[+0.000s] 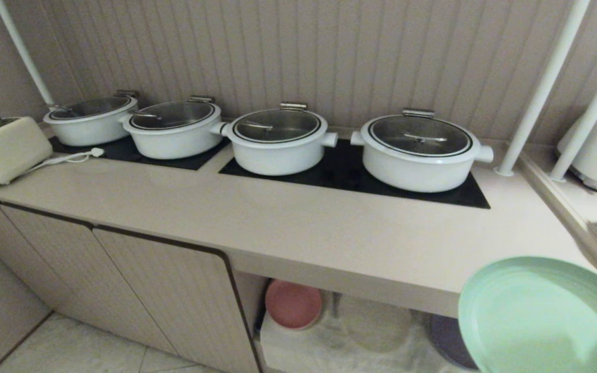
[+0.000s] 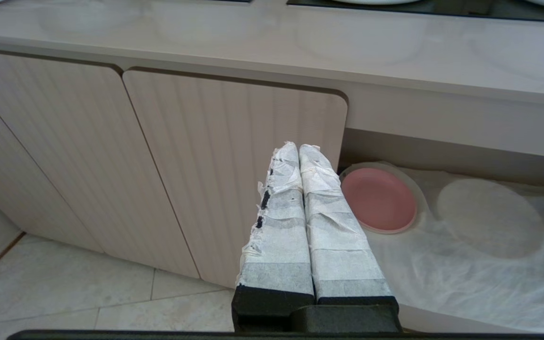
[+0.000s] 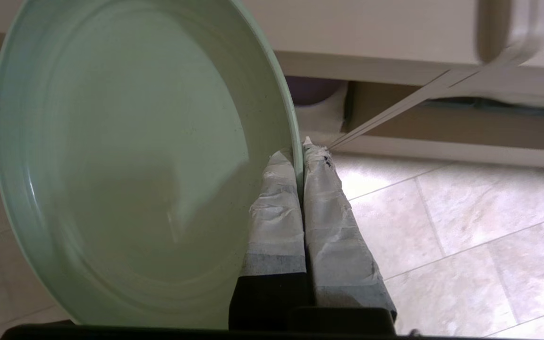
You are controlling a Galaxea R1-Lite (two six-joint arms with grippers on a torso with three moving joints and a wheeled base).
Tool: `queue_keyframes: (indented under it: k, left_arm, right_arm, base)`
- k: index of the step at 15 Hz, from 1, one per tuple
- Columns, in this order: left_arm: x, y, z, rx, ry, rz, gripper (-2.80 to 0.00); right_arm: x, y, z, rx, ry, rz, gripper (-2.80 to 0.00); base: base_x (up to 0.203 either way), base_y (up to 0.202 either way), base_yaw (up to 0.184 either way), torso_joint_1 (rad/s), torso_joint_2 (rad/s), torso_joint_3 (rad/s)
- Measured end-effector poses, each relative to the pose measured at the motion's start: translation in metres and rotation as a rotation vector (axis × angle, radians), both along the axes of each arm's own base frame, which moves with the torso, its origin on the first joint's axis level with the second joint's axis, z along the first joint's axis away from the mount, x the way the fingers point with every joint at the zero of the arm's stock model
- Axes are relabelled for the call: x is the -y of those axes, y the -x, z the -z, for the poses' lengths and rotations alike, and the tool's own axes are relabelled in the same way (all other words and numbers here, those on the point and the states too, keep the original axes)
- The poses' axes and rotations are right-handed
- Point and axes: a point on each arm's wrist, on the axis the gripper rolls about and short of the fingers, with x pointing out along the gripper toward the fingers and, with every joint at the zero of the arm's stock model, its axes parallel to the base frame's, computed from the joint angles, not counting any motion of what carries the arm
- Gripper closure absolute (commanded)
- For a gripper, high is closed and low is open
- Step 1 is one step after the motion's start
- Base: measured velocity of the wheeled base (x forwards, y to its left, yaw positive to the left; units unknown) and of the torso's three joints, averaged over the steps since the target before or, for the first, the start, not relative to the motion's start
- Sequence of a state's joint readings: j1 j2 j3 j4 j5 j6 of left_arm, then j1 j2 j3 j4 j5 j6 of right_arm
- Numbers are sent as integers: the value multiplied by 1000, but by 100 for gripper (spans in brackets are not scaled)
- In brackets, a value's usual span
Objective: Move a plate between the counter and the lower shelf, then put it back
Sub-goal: Put the plate
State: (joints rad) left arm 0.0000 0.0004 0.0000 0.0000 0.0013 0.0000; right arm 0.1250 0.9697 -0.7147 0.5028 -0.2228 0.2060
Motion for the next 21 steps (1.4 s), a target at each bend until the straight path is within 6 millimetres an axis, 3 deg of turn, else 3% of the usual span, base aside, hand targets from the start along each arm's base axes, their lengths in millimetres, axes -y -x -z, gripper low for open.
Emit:
queue_keyframes:
  k: [4, 8, 16, 21]
  left_arm:
    - [0, 0, 0, 0, 0, 0, 0]
    - [0, 0, 0, 0, 0, 0, 0]
    - [0, 0, 0, 0, 0, 0, 0]
    - [0, 0, 0, 0, 0, 0, 0]
  right_arm:
    - [4, 3, -4, 27, 9, 26, 0]
    - [3, -21, -12, 32, -5, 42, 0]
    - [-8, -116, -3, -38, -60, 54, 0]
    - [-39, -191, 4, -50, -202, 119, 0]
  base:
    - [0, 0, 0, 0, 0, 0]
    - [0, 0, 0, 0, 0, 0]
    - [0, 0, 0, 0, 0, 0]
    - [0, 0, 0, 0, 0, 0]
